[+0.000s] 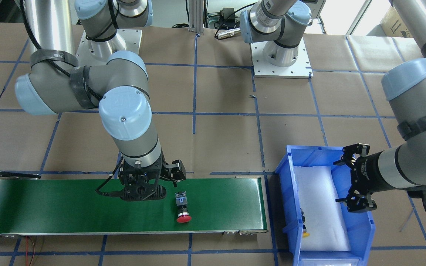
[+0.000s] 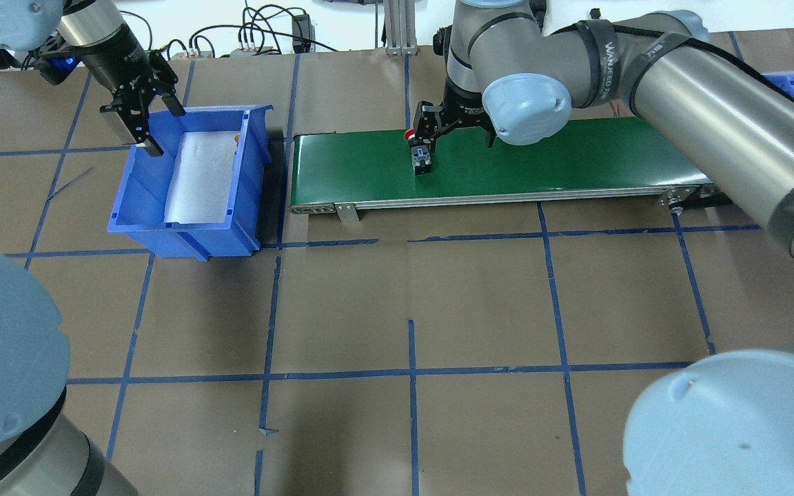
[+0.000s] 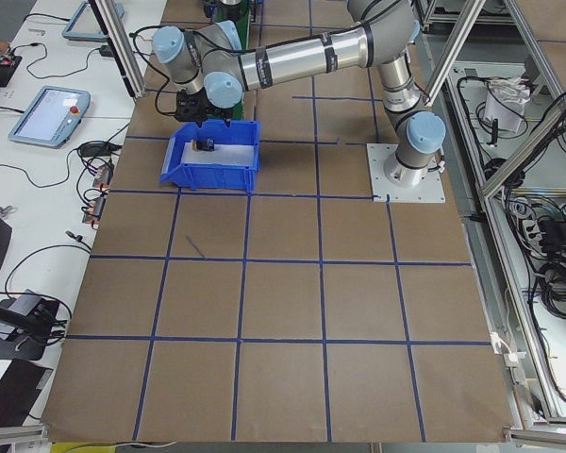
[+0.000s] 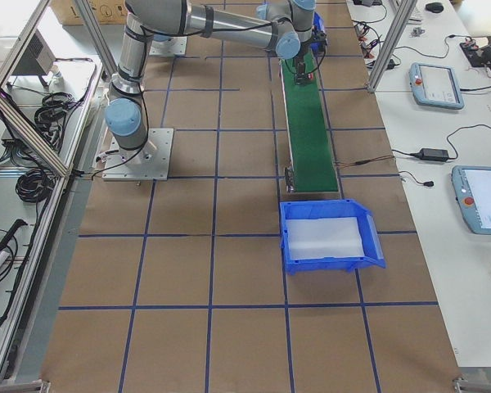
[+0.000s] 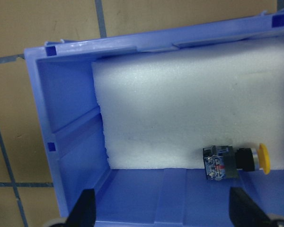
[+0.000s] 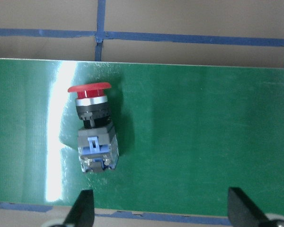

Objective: Transport two buttons from left to right
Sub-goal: 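Grasp the red button with the right gripper while the left descends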

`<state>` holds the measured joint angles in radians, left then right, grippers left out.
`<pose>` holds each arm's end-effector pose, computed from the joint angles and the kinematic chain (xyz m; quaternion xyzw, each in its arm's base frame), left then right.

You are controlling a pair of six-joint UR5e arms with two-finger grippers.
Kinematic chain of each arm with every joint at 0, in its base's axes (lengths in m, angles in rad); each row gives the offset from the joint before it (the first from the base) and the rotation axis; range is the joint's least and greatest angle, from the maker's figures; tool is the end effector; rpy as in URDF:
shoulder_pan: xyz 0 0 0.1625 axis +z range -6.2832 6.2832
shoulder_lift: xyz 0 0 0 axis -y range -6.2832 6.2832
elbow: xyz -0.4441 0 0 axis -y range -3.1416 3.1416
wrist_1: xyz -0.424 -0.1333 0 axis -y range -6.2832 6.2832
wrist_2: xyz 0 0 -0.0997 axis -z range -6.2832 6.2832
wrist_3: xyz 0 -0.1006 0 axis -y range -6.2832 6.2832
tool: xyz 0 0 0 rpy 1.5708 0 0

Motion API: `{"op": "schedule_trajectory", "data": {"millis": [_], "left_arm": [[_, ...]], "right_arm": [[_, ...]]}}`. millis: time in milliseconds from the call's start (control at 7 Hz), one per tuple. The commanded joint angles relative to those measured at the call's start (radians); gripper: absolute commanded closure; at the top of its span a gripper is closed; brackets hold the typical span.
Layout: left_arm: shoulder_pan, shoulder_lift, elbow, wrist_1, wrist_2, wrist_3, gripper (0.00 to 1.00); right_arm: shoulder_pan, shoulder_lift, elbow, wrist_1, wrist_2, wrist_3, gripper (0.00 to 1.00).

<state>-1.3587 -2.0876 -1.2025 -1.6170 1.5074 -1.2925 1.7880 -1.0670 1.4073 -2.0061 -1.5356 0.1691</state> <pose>0.0144 -0.7305 0.3681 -0.6820 0.7242 0.0995 0.0229 0.2894 -0.6764 0.3193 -0.0249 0.9984 -0.0432 0.0264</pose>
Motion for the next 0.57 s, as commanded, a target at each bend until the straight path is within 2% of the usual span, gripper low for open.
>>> {"op": "schedule_trajectory", "data": {"millis": [0,429], "left_arm": [[-0.005,-0.031,-0.002,0.042,-0.001,-0.222,0.00],[-0.020,-0.052,-0.009,0.032,-0.003,-0.245,0.00]], "right_arm": [[0.021,0.086,-0.066,-0.009,0.005,0.052,0.00],[0.022,0.127,-0.079,0.000,0.003,0.052,0.00]]}}
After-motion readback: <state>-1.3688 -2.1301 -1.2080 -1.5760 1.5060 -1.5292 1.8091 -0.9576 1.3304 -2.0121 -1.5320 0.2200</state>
